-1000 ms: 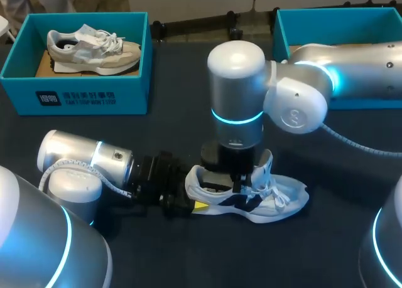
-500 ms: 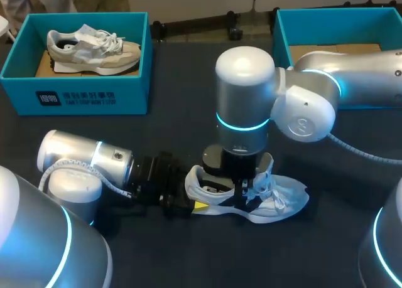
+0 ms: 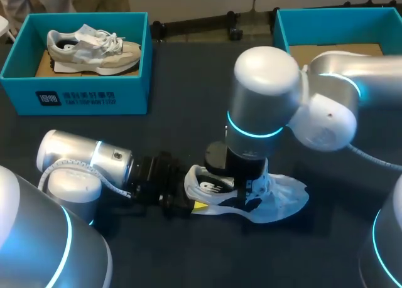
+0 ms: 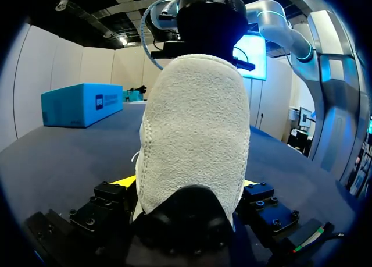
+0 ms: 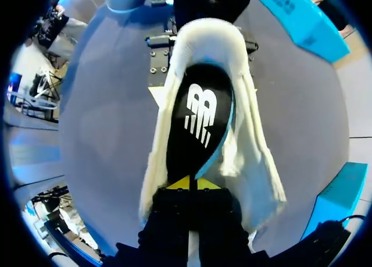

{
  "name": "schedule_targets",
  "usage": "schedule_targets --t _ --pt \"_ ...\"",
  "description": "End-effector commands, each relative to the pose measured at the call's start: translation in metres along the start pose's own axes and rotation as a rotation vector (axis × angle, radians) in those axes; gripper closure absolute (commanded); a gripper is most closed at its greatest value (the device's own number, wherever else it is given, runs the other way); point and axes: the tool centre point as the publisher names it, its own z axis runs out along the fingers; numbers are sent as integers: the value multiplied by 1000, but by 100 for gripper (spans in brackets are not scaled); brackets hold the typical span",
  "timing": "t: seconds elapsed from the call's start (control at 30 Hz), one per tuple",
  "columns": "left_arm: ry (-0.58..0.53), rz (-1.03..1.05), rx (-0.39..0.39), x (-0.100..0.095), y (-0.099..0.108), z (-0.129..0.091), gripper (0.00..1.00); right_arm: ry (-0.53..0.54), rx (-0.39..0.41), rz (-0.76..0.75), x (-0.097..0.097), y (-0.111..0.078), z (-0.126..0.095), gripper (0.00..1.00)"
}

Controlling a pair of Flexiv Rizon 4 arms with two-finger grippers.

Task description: Take the shoe out of the shoebox, open the shoe tongue, remove and reinsert the insole, then place the shoe into the shoebox

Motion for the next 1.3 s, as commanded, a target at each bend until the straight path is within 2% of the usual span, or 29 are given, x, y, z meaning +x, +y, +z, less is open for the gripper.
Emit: schedule_targets --t 0.03,0.9,1.07,1.3 --pt "-3 -1 -2 -2 1 1 100 -20 -51 -3 8 -10 -11 100" --pt "-3 -1 -2 -2 1 1 100 -111 -246 -70 7 -16 -29 100" --pt "-3 -1 -2 -2 1 1 100 -119 -260 -84 4 -14 -33 100" --pt "-3 -1 -2 -2 1 1 100 -104 -284 -90 0 -22 -33 100"
